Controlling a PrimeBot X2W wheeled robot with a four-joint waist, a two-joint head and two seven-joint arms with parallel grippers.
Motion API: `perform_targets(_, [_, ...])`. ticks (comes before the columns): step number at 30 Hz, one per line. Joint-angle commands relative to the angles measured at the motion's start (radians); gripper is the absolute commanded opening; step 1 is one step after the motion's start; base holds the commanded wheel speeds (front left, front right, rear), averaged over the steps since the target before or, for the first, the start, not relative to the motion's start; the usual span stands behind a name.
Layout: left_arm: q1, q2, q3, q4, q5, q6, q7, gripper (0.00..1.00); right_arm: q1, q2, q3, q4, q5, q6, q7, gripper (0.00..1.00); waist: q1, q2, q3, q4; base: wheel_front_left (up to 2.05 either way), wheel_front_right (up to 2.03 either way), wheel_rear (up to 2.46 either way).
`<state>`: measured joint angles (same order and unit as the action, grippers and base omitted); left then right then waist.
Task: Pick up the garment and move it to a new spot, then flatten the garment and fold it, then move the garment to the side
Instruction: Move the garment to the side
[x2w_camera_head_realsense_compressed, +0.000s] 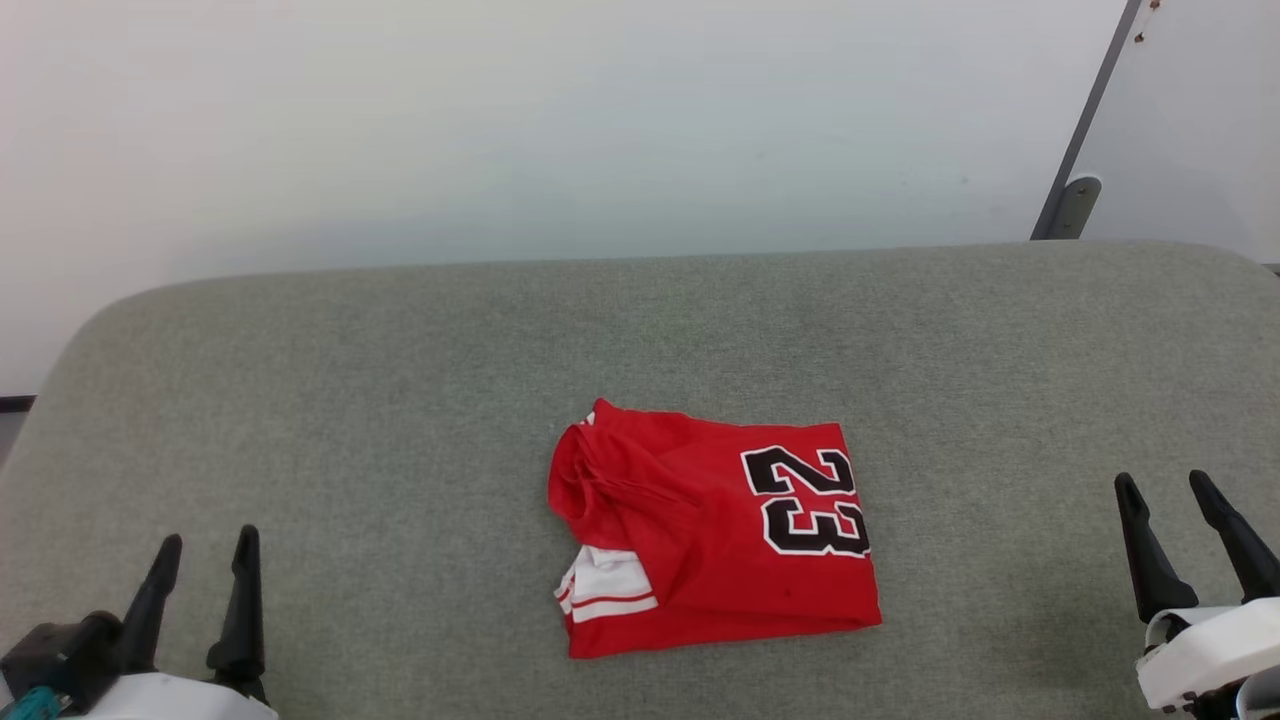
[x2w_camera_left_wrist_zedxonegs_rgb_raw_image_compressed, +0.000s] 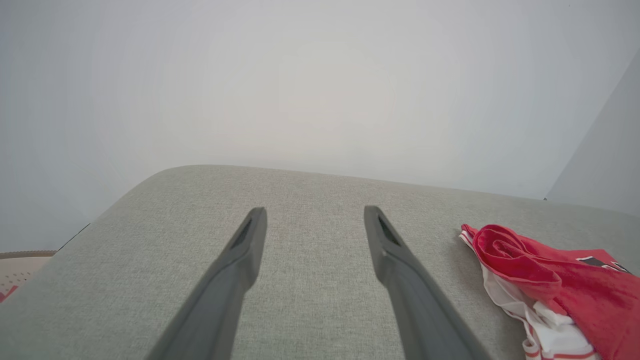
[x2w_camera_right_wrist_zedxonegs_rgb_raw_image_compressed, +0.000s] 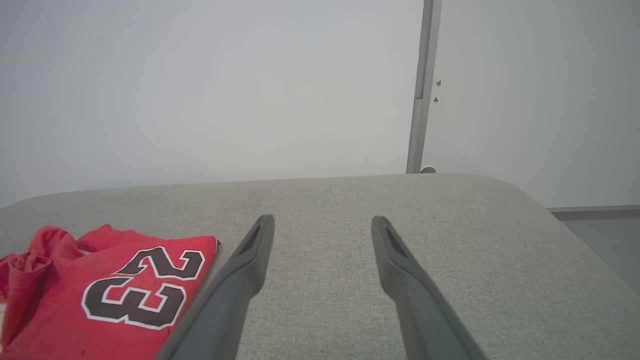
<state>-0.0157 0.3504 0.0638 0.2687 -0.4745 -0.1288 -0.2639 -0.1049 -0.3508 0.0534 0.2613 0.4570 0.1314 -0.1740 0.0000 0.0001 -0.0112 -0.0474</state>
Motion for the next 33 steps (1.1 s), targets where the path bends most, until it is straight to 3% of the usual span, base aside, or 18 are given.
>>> perform_targets(1, [0.008, 0.0, -0.001, -0.003, 0.0, -0.002, 0.0, 1.0, 0.017, 0.004, -0.007, -0.006, -0.007, -0.002, 0.004, 1.0, 0.0, -0.0001, 0.001, 0.001, 0.0, 0.0, 0.0])
perform_targets(20, [0.005, -0.001, -0.015, -0.027, -0.014, -0.002, 0.0, 1.0, 0.034, 0.026, -0.023, -0.047, -0.023, -0.002, 0.035, 1.0, 0.0, -0.0001, 0.015, 0.026, 0.0, 0.0, 0.0])
perform_targets(29, [-0.014, -0.005, -0.021, -0.034, -0.014, -0.002, 0.0, 1.0, -0.019, 0.02, 0.087, -0.057, 0.023, -0.002, 0.131, 1.0, 0.0, -0.0001, 0.045, 0.088, 0.0, 0.0, 0.0])
perform_targets(33, [-0.026, -0.014, -0.037, -0.018, -0.021, -0.002, 0.001, 1.0, -0.07, 0.012, 0.152, -0.034, 0.061, -0.002, 0.222, 1.0, 0.0, -0.0001, 0.074, 0.139, 0.0, 0.0, 0.0])
